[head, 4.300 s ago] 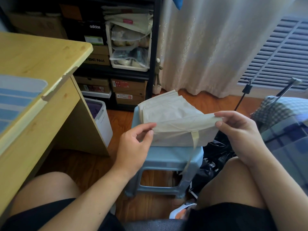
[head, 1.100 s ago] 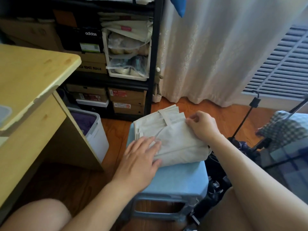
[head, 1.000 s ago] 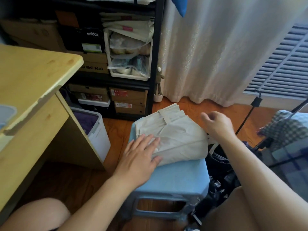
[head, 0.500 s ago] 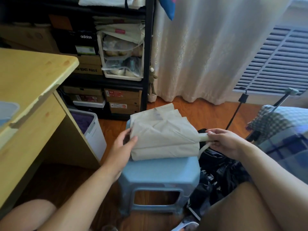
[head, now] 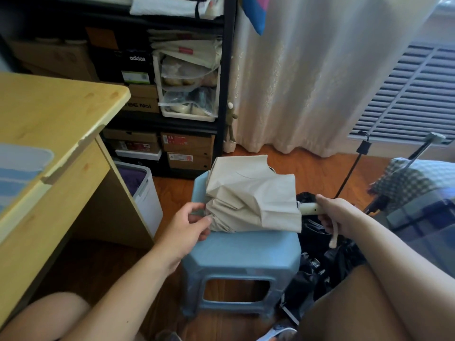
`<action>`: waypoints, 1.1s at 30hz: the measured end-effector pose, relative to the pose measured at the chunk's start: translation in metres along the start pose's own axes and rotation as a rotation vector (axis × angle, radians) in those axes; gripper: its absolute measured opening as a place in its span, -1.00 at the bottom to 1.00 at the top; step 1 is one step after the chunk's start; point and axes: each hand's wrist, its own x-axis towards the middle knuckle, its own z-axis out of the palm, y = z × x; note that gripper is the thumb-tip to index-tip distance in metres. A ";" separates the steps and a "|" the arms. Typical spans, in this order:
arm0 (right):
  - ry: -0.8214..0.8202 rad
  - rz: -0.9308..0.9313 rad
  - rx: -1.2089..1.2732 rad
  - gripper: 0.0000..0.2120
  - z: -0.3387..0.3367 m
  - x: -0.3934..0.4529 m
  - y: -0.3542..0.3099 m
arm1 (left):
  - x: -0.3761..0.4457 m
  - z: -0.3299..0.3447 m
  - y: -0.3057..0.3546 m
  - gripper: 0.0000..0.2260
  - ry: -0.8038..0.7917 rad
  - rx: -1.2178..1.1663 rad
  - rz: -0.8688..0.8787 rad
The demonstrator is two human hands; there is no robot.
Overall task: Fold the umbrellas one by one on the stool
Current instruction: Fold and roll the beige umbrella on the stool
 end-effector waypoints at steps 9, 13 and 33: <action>0.128 -0.046 -0.469 -0.73 -0.001 -0.004 -0.005 | -0.006 -0.004 0.000 -0.95 0.016 0.347 0.104; 0.394 -0.562 -0.486 -0.75 0.011 -0.024 -0.040 | -0.001 -0.004 0.003 -0.92 0.122 0.403 0.181; -0.231 -0.796 -0.018 -0.74 0.033 -0.041 -0.137 | 0.059 0.005 0.053 -0.70 0.039 -0.005 0.405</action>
